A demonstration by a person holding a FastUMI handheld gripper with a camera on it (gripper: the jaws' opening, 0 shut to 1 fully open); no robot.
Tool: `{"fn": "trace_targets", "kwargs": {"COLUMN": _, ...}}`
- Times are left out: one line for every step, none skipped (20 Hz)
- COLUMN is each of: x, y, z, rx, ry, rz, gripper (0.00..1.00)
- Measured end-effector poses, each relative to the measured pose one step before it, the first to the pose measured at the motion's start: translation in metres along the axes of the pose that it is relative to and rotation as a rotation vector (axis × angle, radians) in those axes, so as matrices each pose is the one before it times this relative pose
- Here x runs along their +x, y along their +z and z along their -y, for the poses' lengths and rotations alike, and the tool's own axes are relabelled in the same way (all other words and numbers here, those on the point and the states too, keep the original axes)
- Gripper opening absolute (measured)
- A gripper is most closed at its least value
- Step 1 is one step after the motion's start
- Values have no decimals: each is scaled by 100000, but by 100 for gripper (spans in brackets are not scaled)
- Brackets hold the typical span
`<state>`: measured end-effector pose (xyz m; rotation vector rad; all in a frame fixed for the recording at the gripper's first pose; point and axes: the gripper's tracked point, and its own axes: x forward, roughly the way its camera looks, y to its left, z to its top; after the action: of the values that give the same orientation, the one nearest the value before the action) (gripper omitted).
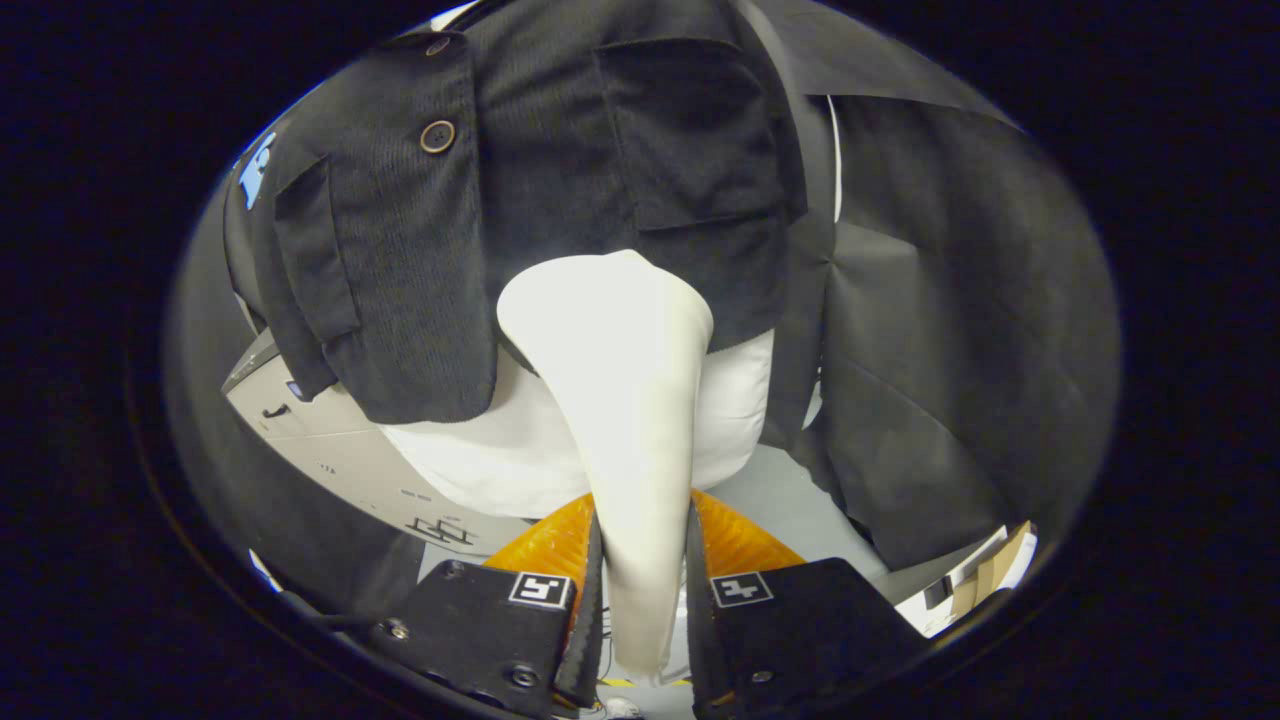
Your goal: Iron the clothes twice with a garment steamer, once on the left side and once on the right side.
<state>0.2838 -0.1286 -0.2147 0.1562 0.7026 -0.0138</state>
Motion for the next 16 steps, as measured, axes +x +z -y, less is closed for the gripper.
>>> {"fn": "trace_targets", "kwargs": {"x": -1072, "y": -263, "z": -4, "rx": 539, "ry": -1459, "rz": 1596, "gripper": 38}}
{"fn": "trace_targets", "kwargs": {"x": -943, "y": -45, "z": -70, "rx": 326, "ry": -1473, "rz": 1748, "gripper": 38}}
{"fn": "trace_targets", "kwargs": {"x": -1388, "y": -337, "z": -184, "rx": 869, "ry": -1425, "rz": 1639, "gripper": 38}}
{"fn": "trace_targets", "kwargs": {"x": -1203, "y": -297, "z": -320, "rx": 774, "ry": -871, "rz": 1094, "gripper": 38}}
{"fn": "trace_targets", "kwargs": {"x": -1382, "y": -278, "z": -85, "rx": 371, "ry": -1539, "rz": 1187, "gripper": 38}}
{"fn": "trace_targets", "kwargs": {"x": -1437, "y": -562, "z": -98, "rx": 702, "ry": -1224, "rz": 1311, "gripper": 38}}
{"fn": "trace_targets", "kwargs": {"x": -1539, "y": -614, "z": -350, "rx": 769, "ry": -820, "rz": 1059, "gripper": 38}}
{"fn": "trace_targets", "kwargs": {"x": -1470, "y": -485, "z": -324, "rx": 276, "ry": -489, "rz": 1080, "gripper": 38}}
{"fn": "trace_targets", "kwargs": {"x": -1515, "y": -422, "z": -117, "rx": -102, "ry": -718, "rz": 1773, "gripper": 38}}
{"fn": "trace_targets", "kwargs": {"x": -1561, "y": -397, "z": -248, "rx": -381, "ry": -278, "rz": 1742, "gripper": 38}}
{"fn": "trace_targets", "kwargs": {"x": -1642, "y": -337, "z": -440, "rx": -171, "ry": 223, "rz": 1514, "gripper": 38}}
{"fn": "trace_targets", "kwargs": {"x": -1846, "y": -490, "z": -376, "rx": -168, "ry": 229, "rz": 1519, "gripper": 38}}
{"fn": "trace_targets", "kwargs": {"x": -1917, "y": -395, "z": -504, "rx": -1111, "ry": 650, "rz": 1616, "gripper": 38}}
{"fn": "trace_targets", "kwargs": {"x": -1782, "y": -194, "z": -561, "rx": -1891, "ry": 963, "rz": 1710, "gripper": 38}}
{"fn": "trace_targets", "kwargs": {"x": -1709, "y": -100, "z": -530, "rx": -2111, "ry": 782, "rz": 1653, "gripper": 38}}
{"fn": "trace_targets", "kwargs": {"x": -1787, "y": -95, "z": -627, "rx": -1338, "ry": 820, "rz": 1951, "gripper": 38}}
